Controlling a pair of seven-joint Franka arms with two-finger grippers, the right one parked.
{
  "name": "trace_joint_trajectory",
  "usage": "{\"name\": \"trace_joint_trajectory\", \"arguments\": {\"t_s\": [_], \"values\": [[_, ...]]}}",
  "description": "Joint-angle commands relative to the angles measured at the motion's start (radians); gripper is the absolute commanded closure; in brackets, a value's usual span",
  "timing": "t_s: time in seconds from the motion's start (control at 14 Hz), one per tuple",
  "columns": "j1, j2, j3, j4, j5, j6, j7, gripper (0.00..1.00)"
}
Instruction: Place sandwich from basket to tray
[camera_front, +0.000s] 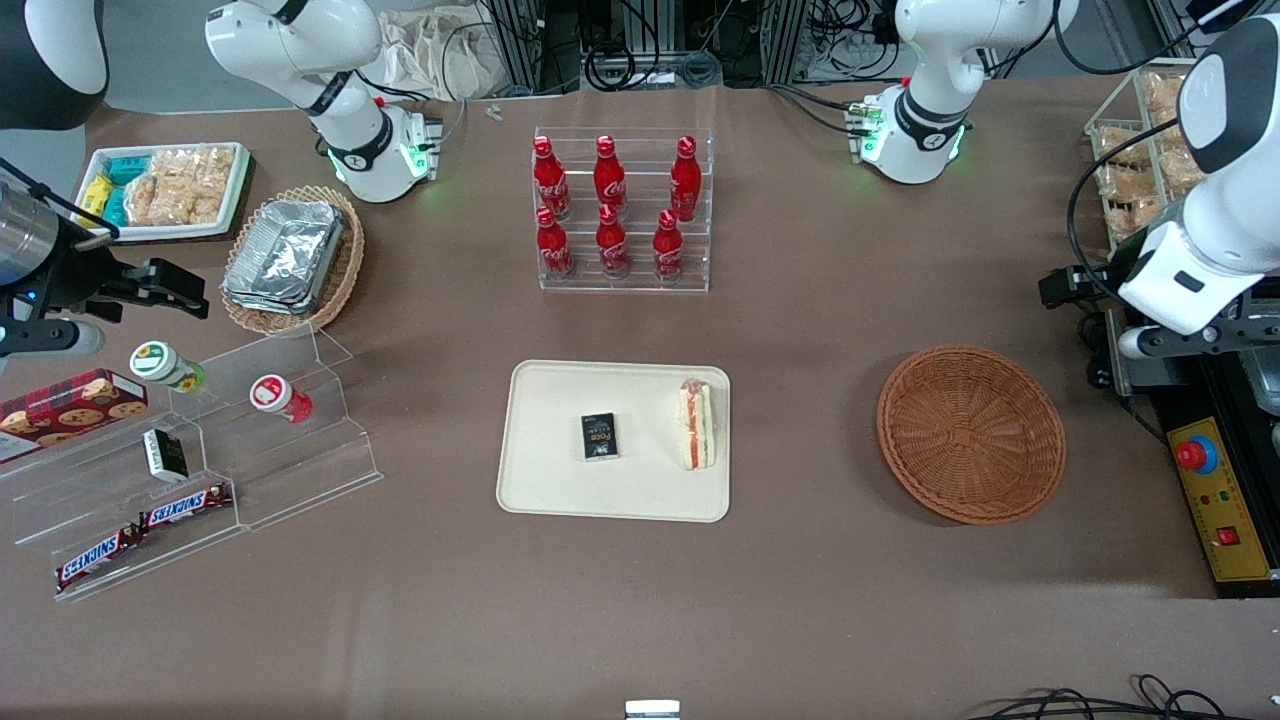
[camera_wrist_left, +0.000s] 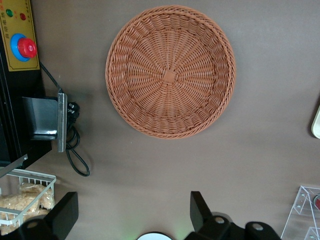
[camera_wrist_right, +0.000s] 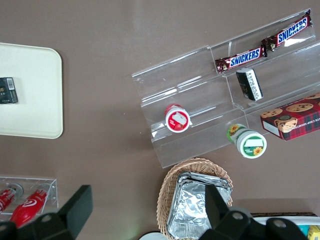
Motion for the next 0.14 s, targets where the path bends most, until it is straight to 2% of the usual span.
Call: {"name": "trace_joint_trajectory", "arguments": {"t_s": [0.0, 0.07], "values": [[-0.020, 0.054, 0.016, 0.078, -0.033, -0.042, 0.012, 0.00], [-0.020, 0.055, 0.016, 0.077, -0.035, -0.042, 0.014, 0.00]]}}
